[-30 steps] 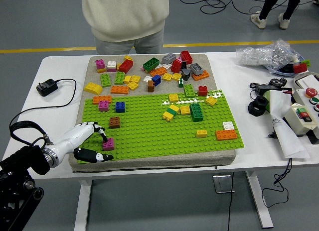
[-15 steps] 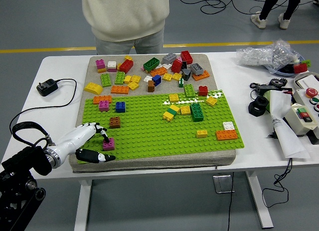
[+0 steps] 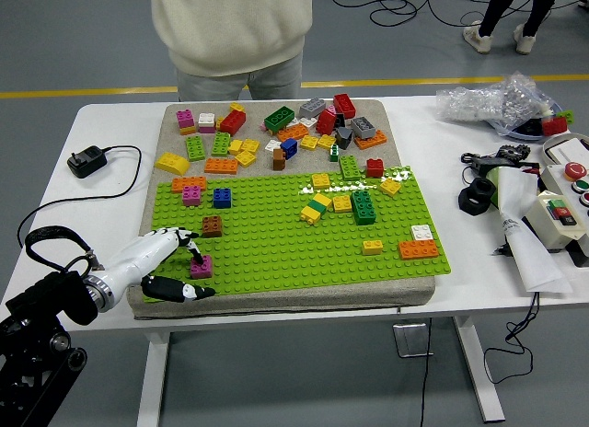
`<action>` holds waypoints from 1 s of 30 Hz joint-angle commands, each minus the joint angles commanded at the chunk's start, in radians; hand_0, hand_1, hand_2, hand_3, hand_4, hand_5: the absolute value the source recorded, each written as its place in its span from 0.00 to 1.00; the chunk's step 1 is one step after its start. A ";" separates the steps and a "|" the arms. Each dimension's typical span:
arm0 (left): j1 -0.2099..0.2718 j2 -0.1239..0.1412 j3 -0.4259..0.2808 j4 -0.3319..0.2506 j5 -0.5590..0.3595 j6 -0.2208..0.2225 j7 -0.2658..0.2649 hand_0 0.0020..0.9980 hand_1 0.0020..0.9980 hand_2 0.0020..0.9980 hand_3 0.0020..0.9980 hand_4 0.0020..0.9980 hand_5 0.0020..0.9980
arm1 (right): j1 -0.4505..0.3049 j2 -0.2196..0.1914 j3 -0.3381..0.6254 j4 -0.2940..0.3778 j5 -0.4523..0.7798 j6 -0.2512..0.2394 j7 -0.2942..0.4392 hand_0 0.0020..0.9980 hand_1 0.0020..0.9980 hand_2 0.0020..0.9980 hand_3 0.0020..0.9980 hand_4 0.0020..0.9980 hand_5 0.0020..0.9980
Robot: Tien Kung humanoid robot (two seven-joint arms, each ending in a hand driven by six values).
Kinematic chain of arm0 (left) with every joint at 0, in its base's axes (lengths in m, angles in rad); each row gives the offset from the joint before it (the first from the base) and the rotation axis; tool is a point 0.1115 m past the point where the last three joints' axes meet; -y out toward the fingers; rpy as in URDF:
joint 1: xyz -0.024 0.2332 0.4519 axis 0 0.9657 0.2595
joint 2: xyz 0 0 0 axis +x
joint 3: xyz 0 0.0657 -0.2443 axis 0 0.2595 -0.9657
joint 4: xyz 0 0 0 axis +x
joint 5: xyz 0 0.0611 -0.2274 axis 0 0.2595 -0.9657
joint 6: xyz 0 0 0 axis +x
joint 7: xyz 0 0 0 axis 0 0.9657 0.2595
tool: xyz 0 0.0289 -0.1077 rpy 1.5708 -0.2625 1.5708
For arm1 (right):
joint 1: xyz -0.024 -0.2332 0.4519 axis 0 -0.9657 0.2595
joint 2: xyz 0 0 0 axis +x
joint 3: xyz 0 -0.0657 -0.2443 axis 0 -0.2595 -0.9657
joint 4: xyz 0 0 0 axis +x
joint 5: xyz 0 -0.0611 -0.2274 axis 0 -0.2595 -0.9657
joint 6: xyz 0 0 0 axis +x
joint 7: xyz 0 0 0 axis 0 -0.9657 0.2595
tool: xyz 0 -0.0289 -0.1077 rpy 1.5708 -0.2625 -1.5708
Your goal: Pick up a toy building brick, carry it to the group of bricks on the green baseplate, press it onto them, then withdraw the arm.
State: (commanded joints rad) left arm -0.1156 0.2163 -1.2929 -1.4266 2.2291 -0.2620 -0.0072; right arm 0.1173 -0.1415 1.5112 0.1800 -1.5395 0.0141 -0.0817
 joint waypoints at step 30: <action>-0.013 -0.015 0.016 0.026 0.008 0.026 0.007 1.00 1.00 0.94 0.60 0.98 0.52 | 0.003 -0.003 -0.003 0.000 0.005 0.000 0.001 0.76 0.68 0.72 0.74 1.00 0.68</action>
State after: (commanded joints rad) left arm -0.1291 0.2009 -1.2768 -1.4004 2.2373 -0.2357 -0.0003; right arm 0.1201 -0.1444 1.5084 0.1800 -1.5350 0.0141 -0.0811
